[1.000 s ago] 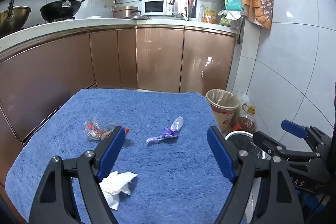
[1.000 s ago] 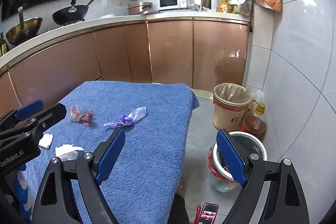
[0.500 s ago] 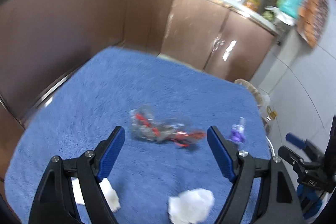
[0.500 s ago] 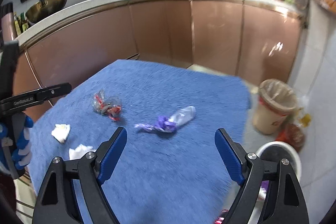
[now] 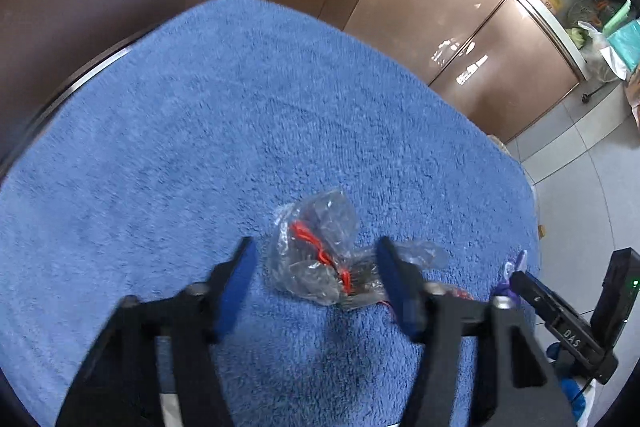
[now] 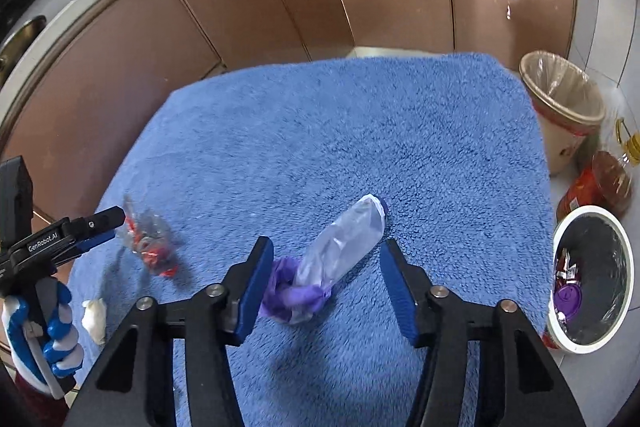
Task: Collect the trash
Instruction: 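Grasp the clear red-striped bag with the left tool while the right tool grasps the purple-wrapped plastic, then carry the clear bag and purple-wrapped plastic over the white bin with both tools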
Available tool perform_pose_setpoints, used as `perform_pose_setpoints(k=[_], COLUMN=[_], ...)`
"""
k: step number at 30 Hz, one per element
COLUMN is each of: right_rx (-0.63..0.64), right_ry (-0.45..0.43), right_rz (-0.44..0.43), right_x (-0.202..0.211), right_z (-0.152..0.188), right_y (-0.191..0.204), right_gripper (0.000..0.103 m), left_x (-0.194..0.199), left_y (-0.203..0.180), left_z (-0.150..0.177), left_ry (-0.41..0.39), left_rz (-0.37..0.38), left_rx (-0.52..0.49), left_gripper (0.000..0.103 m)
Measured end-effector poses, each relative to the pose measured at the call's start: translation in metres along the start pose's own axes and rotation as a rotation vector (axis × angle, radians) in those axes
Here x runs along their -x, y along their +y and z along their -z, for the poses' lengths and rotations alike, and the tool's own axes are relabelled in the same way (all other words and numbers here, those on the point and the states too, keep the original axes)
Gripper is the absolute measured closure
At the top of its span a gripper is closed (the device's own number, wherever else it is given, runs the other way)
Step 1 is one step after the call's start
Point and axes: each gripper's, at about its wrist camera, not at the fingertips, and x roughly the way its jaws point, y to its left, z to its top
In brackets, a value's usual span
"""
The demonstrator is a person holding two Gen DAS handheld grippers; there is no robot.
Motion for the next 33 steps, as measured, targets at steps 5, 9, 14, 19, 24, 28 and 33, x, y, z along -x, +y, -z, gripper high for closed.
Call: perform_pose_setpoints(k=[5, 9, 14, 19, 24, 28, 33], right_rx=[0.015, 0.013, 0.05, 0.073, 0.084, 0.066, 0.023], right_ry=[0.032, 0.018, -0.031, -0.098, -0.156, -0.195, -0.244], right_rz=[0.015, -0.004, -0.031, -0.064, -0.066, -0.05, 0.017], right_x=[-0.01, -0.005, 0.024, 0.062, 0.1, 0.126, 0.159], right_z=[0.002, 0.005, 0.01, 0.016, 0.022, 0.029, 0.037], right_y=[0.005, 0.006, 0.011, 0.017, 0.009, -0.012, -0.058], right_gripper=[0.075, 0.085, 0.089, 0.089, 0.089, 0.089, 0.089], left_x=[-0.009, 0.005, 0.035, 0.073, 0.111, 0.127, 0.129], left_y=[0.007, 0.011, 0.007, -0.006, -0.028, -0.062, -0.126], left_z=[0.003, 0.005, 0.009, 0.01, 0.013, 0.022, 0.029], left_ry=[0.022, -0.013, -0.07, -0.13, -0.172, -0.185, -0.169], left_rz=[0.044, 0.068, 0.102, 0.106, 0.116, 0.134, 0.168], left_rx=[0.056, 0.078, 0.068, 0.041, 0.009, -0.036, -0.128], left_gripper=[0.093, 0.1, 0.101, 0.101, 0.101, 0.101, 0.101])
